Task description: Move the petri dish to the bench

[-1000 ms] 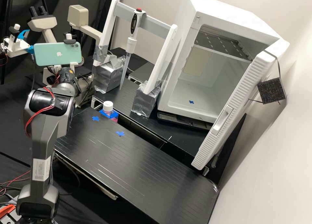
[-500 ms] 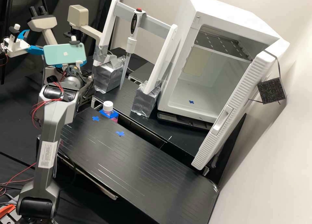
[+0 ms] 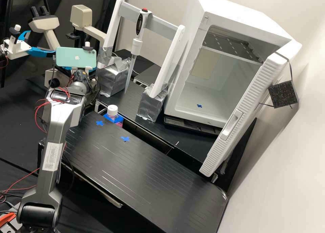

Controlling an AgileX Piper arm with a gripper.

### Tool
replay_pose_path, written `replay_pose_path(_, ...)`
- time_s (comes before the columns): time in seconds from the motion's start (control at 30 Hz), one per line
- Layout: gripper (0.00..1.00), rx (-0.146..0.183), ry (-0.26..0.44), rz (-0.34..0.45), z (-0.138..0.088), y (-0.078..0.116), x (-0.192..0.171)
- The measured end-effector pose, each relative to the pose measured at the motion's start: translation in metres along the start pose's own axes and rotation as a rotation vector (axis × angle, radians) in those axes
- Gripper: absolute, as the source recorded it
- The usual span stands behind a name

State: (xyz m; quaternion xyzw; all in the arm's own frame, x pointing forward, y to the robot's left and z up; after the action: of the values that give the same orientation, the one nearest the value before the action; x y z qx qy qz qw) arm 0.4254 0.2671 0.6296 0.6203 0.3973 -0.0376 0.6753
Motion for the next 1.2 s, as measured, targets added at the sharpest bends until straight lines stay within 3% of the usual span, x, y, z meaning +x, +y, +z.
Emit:
replay_pose_path(0.1,1.00,-0.007,0.008,0.002,-0.002,0.000,0.003)
replay_pose_path(0.33,1.00,-0.090,0.020,-0.025,-0.007,-0.002,0.006)
replay_pose_path(0.47,1.00,-0.119,0.023,-0.031,-0.012,-0.003,0.008)
replay_pose_path(0.7,1.00,-0.121,0.018,-0.040,-0.009,-0.007,0.011)
replay_pose_path(0.97,1.00,-0.102,0.017,-0.036,-0.008,-0.007,0.011)
replay_pose_path(1.0,0.00,-0.102,0.017,-0.036,-0.008,-0.007,0.011)
replay_pose_path(1.2,0.00,-0.099,0.016,-0.035,-0.008,-0.007,0.011)
